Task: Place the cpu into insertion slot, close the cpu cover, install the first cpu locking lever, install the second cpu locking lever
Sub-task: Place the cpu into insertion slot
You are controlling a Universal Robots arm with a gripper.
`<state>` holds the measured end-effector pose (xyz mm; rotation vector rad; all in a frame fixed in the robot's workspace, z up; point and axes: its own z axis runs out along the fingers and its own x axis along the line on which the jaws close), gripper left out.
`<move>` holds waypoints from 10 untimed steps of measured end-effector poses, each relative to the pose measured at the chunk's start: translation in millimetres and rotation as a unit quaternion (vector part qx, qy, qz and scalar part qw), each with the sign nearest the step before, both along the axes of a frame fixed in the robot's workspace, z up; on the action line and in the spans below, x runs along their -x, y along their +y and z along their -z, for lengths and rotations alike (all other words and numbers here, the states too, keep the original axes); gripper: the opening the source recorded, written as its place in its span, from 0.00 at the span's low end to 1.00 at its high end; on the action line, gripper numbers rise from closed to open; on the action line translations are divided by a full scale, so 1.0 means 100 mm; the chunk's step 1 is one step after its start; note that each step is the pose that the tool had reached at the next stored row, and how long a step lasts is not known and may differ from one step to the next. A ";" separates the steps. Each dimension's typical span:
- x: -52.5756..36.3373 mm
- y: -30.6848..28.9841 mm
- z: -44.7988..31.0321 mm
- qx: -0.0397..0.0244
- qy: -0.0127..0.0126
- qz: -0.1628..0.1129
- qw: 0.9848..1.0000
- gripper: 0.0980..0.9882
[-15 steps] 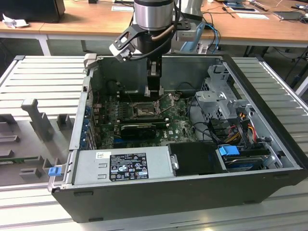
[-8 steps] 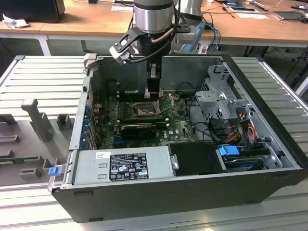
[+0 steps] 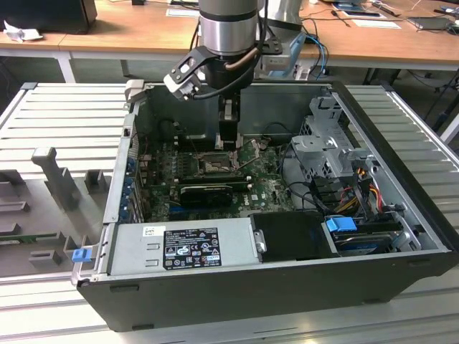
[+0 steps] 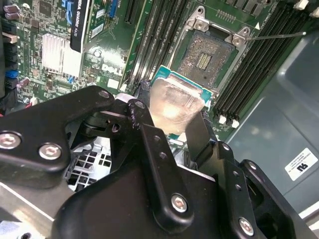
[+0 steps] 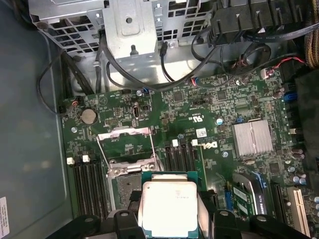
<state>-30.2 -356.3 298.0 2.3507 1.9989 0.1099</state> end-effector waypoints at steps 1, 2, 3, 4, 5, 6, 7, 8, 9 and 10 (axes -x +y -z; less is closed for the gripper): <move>0.000 0.000 0.015 0.000 0.000 0.000 1.000 0.48; 0.000 0.000 0.026 0.000 0.000 -0.001 1.000 0.48; 0.000 0.000 0.036 0.000 0.000 -0.003 1.000 0.48; 0.000 0.000 0.043 0.000 0.000 -0.010 1.000 0.48; 0.000 0.000 0.052 0.000 0.000 -0.019 1.000 0.48; 0.000 0.000 0.065 0.000 0.000 -0.032 0.999 0.48; 0.000 0.000 0.077 0.000 0.000 -0.042 0.999 0.48; 0.001 0.000 0.100 0.000 0.000 -0.052 0.999 0.48; 0.005 0.000 0.121 0.000 0.000 -0.057 0.998 0.48; 0.008 0.000 0.146 0.000 0.000 -0.059 0.998 0.48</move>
